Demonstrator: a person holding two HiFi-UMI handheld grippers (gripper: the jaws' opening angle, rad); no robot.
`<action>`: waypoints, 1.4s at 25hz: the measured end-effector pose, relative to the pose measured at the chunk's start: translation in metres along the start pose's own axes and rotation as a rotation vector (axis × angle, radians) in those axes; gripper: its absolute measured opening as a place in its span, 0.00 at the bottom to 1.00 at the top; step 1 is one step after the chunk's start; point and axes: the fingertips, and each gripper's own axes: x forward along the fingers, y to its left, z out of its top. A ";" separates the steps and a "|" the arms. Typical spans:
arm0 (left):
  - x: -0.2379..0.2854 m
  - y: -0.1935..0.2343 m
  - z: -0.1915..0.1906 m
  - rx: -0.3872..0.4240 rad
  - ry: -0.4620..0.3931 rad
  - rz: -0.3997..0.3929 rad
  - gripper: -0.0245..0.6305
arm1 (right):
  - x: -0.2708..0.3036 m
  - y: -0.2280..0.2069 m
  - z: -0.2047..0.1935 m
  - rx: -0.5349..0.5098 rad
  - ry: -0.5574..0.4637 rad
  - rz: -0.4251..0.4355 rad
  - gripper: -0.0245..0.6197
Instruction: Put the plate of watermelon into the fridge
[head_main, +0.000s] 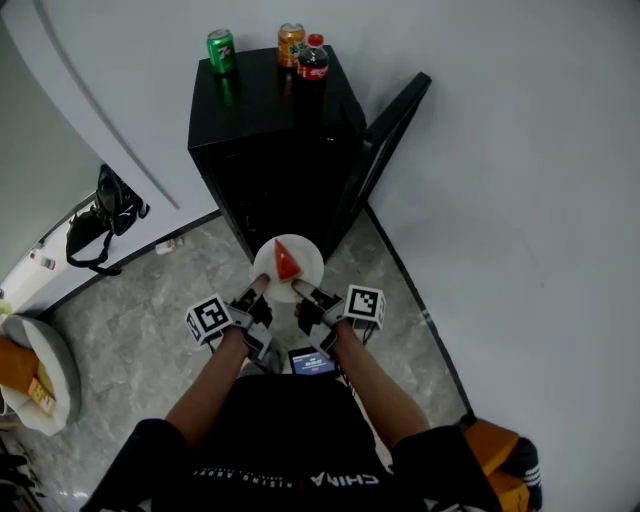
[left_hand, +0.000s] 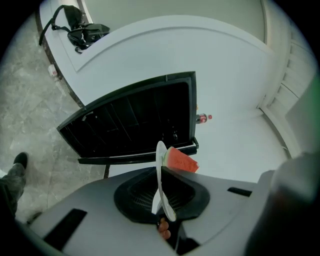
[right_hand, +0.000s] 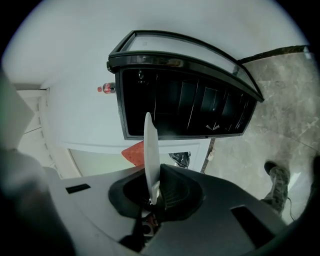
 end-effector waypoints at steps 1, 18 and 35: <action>0.002 0.003 0.010 0.000 0.010 0.012 0.08 | 0.010 0.001 0.004 0.001 -0.009 -0.002 0.09; 0.073 0.031 0.074 -0.020 0.009 0.050 0.08 | 0.073 -0.013 0.080 0.016 -0.002 -0.025 0.09; 0.127 0.012 0.083 -0.057 -0.101 0.011 0.08 | 0.086 -0.001 0.136 -0.015 0.214 0.033 0.09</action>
